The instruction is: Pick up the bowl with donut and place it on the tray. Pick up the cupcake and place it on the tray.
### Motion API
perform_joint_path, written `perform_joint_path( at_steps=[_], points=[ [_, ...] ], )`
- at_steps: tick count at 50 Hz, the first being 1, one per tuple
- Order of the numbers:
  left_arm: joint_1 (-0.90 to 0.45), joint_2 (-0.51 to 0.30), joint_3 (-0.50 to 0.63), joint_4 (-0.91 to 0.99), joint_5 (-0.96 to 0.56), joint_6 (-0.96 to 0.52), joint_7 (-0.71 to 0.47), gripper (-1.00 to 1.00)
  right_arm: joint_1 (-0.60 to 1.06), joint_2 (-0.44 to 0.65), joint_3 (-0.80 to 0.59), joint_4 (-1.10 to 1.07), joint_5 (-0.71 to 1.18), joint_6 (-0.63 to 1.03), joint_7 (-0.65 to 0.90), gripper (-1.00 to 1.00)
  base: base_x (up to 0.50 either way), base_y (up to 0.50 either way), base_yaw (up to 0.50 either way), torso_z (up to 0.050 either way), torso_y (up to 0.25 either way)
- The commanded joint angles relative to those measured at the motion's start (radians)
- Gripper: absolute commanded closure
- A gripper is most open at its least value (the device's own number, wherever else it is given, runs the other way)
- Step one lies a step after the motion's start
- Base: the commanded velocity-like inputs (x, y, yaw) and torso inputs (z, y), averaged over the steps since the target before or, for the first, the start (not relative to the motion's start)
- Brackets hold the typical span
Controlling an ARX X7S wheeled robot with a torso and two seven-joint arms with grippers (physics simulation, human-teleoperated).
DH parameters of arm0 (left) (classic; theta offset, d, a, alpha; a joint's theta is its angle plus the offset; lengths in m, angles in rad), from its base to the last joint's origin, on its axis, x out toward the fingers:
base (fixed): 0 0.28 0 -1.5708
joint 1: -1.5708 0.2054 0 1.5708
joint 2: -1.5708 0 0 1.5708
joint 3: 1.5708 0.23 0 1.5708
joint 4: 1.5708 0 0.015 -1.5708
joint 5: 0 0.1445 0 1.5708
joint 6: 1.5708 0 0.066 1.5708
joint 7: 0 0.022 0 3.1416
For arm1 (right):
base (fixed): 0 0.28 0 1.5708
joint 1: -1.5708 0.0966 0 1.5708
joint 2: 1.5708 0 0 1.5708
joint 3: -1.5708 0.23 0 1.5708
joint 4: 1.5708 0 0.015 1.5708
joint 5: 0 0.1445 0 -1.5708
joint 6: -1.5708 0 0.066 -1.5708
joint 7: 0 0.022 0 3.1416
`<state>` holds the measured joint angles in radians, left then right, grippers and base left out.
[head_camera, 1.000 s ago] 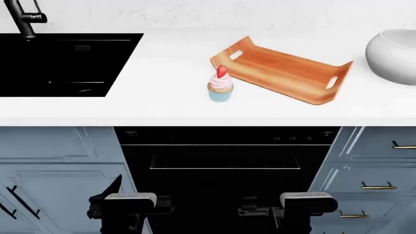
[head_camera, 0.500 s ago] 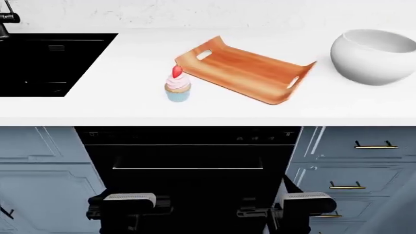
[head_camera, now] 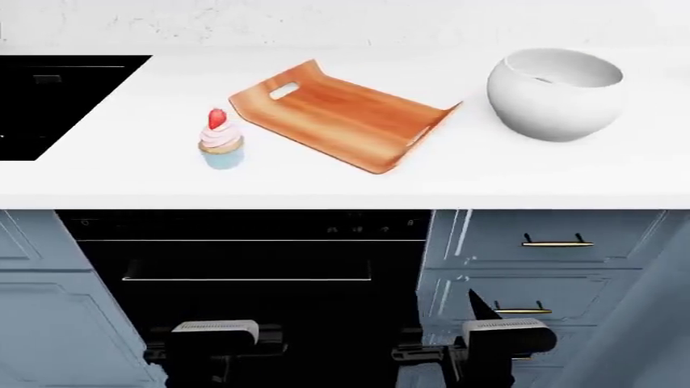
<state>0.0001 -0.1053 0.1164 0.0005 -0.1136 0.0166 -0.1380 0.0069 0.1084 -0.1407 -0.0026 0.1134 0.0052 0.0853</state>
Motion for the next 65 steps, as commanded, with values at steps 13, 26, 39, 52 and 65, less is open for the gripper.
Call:
perform_joint_path(
  at_steps=[13, 26, 39, 52, 65],
  points=[
    [-0.004, -0.021, 0.025, -0.001, -0.016, 0.004, -0.025, -1.00, 0.003, 0.018, -0.023, 0.003, 0.019, -0.007, 0.024, -1.00, 0.00, -0.15, 0.00, 0.000, 0.000],
    [-0.002, -0.031, 0.037, 0.003, -0.026, 0.013, -0.032, -1.00, 0.006, 0.028, -0.035, 0.004, 0.030, -0.004, 0.032, -1.00, 0.00, 0.00, 0.00, 0.046, 0.000],
    [-0.007, -0.038, 0.048, -0.001, -0.028, 0.020, -0.045, -1.00, 0.007, 0.037, -0.045, 0.005, 0.039, -0.005, 0.041, -1.00, 0.00, 0.00, 0.00, 0.050, 0.000],
    [-0.014, -0.045, 0.058, -0.007, -0.029, 0.010, -0.058, -1.00, 0.011, 0.044, -0.056, 0.008, 0.044, -0.003, 0.048, -1.00, 0.00, 0.00, 0.00, 0.050, 0.000],
    [0.013, -0.237, -0.114, 0.730, -0.363, -0.375, -0.198, -1.00, 0.027, 0.220, 0.211, -0.783, 0.469, 0.615, 0.298, -1.00, 0.00, 0.00, 0.00, 0.009, 0.000]
  ],
)
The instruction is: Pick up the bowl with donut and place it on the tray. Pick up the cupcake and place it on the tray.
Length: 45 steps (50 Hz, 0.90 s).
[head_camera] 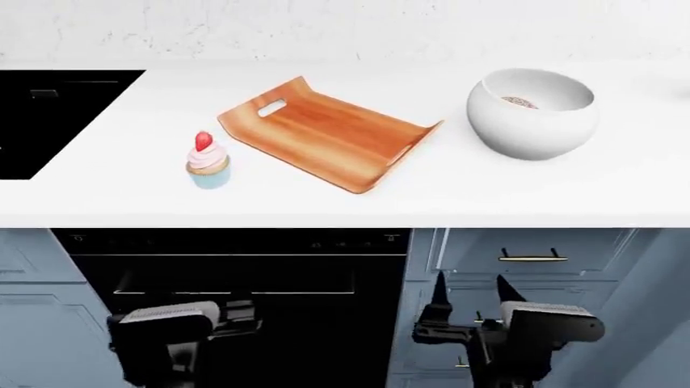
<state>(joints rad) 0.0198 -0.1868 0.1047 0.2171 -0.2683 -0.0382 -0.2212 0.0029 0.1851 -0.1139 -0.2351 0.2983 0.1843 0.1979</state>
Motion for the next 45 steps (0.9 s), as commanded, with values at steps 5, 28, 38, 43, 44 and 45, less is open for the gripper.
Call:
perform_joint_path(
  at_steps=[5, 28, 38, 43, 44, 45],
  points=[
    [-0.168, -0.252, -0.208, 0.734, -0.403, -0.620, -0.287, -1.00, 0.227, 0.268, 0.406, -0.731, 0.640, 0.710, 0.379, -1.00, 0.00, 0.00, 0.00, 0.000, 0.000],
    [-0.948, -0.595, -0.102, 0.648, -1.303, -1.018, -0.738, -1.00, 0.899, 0.760, 0.372, -0.557, 1.401, 0.910, 0.970, -1.00, 0.00, 0.00, 0.00, 0.000, 0.000],
    [-1.060, -0.658, -0.055, 0.612, -1.433, -1.050, -0.834, -1.00, 0.966, 0.747, 0.295, -0.511, 1.342, 0.937, 0.921, -1.00, 0.00, 0.00, 0.00, 0.000, 0.000],
    [-1.084, -0.647, -0.028, 0.595, -1.442, -1.058, -0.842, -1.00, 0.989, 0.735, 0.270, -0.500, 1.324, 0.942, 0.893, -1.00, 0.00, 0.00, 0.00, 0.000, 0.000],
    [-1.084, -0.647, -0.027, 0.593, -1.441, -1.058, -0.842, -1.00, 0.992, 0.733, 0.268, -0.498, 1.321, 0.941, 0.887, -1.00, 0.00, 0.00, 0.00, 0.000, 0.000],
    [-1.082, -0.646, -0.027, 0.592, -1.439, -1.058, -0.841, -1.00, 0.993, 0.731, 0.267, -0.497, 1.318, 0.940, 0.881, -1.00, 0.00, 0.00, 0.00, 0.000, 0.000]
  ],
)
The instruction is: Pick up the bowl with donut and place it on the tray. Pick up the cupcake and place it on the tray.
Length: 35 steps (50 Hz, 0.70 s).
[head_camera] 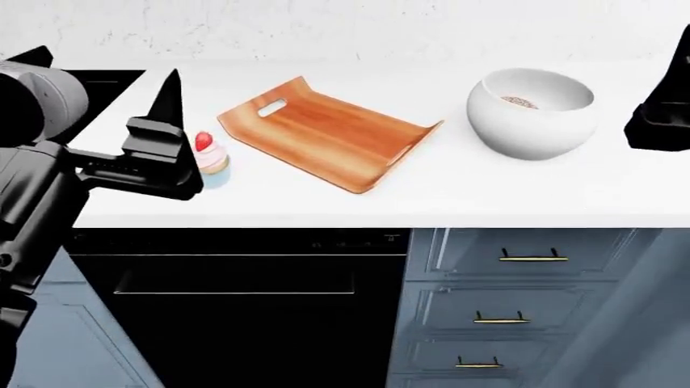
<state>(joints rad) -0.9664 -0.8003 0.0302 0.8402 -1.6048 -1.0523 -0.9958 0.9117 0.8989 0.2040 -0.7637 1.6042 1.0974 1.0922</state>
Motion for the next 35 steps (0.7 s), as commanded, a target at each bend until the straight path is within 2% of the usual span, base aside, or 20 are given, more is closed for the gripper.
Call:
perform_joint_path(
  at_steps=[1, 14, 35],
  points=[
    [-0.092, -0.032, 0.046, -0.032, -0.097, -0.042, -0.064, -1.00, 0.084, 0.015, -0.053, 0.034, 0.005, 0.028, -0.019, -1.00, 0.00, 0.00, 0.00, 0.000, 0.000],
    [-0.059, -0.033, 0.031, -0.017, -0.076, -0.024, -0.042, -1.00, 0.127, 0.014, -0.093, 0.049, 0.005, 0.038, -0.018, -1.00, 0.09, 0.00, 0.00, 0.000, 0.000],
    [-0.098, -0.035, 0.059, -0.028, -0.083, -0.027, -0.052, -1.00, 0.119, 0.014, -0.086, 0.049, -0.009, 0.021, -0.048, -1.00, 0.09, 0.00, 0.00, 0.000, 0.000]
  ],
)
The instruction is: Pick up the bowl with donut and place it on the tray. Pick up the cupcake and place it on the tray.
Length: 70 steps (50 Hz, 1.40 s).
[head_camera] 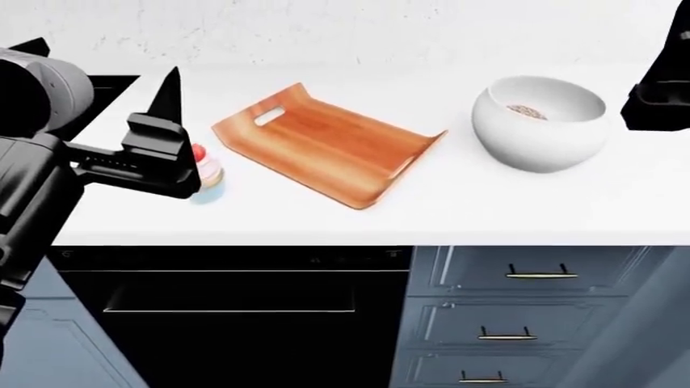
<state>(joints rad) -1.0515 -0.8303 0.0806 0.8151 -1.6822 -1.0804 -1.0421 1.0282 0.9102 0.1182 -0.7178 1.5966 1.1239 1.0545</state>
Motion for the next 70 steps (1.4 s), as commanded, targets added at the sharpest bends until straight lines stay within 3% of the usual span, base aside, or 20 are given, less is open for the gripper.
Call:
perform_joint_path(
  at_steps=[1, 70],
  points=[
    [-0.015, -0.005, 0.010, -0.003, -0.008, 0.001, -0.007, -1.00, 0.002, 0.003, 0.000, 0.003, 0.000, -0.007, -0.011, -1.00, 0.09, 0.00, 0.00, 0.000, 0.000],
    [-0.045, -0.041, 0.035, 0.007, -0.070, 0.031, -0.059, -1.00, 0.051, -0.011, -0.055, 0.020, -0.018, -0.033, -0.035, -1.00, 0.17, 0.00, 0.00, 0.000, 0.000]
  ],
)
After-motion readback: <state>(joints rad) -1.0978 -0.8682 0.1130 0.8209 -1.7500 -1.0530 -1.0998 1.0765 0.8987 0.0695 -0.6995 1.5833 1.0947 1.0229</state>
